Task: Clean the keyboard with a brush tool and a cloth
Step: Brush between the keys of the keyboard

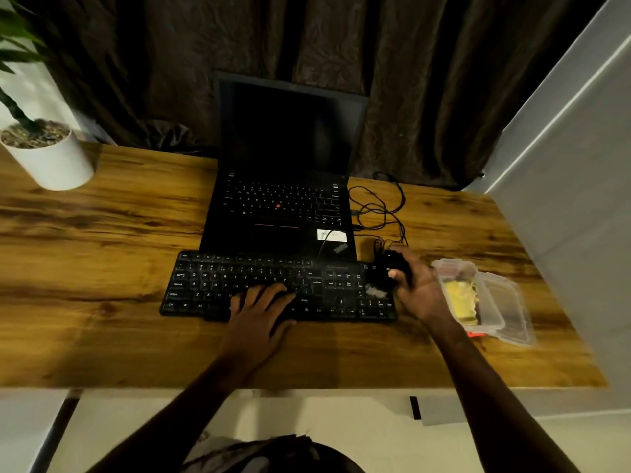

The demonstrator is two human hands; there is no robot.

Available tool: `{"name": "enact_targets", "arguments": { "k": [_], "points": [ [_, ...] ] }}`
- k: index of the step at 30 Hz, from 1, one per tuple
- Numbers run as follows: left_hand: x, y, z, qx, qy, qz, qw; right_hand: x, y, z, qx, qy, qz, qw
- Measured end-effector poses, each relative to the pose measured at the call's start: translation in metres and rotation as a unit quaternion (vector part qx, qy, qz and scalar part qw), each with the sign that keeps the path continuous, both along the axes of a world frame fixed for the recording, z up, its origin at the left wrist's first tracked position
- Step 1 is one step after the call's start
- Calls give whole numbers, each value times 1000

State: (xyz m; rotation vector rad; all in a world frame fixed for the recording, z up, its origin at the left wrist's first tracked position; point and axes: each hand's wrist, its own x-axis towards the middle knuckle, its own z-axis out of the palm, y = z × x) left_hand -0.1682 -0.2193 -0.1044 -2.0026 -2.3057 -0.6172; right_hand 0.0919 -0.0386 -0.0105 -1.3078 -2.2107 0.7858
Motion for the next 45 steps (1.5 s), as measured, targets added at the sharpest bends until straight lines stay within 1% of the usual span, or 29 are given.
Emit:
{"name": "enact_targets", "arguments": {
  "k": [3, 5, 10, 17, 19, 21, 24, 28, 31, 33, 38, 41, 45],
  "points": [
    [0, -1, -2, -3, 1, 0, 1000, 2, -5, 0, 30, 16, -17, 999],
    [0, -1, -2, 0, 7, 1, 1000, 3, -13, 1, 49, 11, -8, 999],
    [0, 0, -3, -4, 8, 1, 1000, 12, -26, -6, -1, -16, 36, 999],
    [1, -2, -2, 3, 5, 0, 1000, 16, -20, -1, 40, 28, -42, 998],
    [1, -2, -1, 1, 6, -3, 1000, 15, -27, -3, 52, 13, -29, 998],
    [0, -3, -1, -2, 11, -7, 1000, 18, -33, -6, 41, 6, -17, 999],
    [1, -4, 0, -13, 14, -4, 1000, 25, -44, -6, 43, 9, -6, 999],
    [2, -4, 2, -15, 6, 2, 1000, 35, -44, -7, 65, 23, -18, 997],
    [3, -3, 2, -12, 6, 4, 1000, 25, -54, -9, 43, 30, -31, 998],
    [2, -3, 1, -5, 10, 6, 1000, 6, -67, -11, 35, 28, -20, 999],
    [1, -1, -2, 3, 24, 3, 1000, -32, -88, -9, 39, 41, 48, 997],
    [0, -1, -2, -1, 27, 2, 1000, -20, -76, -4, 26, 36, 41, 998],
    [1, -2, -1, -2, 12, 0, 1000, 3, -65, -3, 28, -2, 9, 1000]
  ]
}}
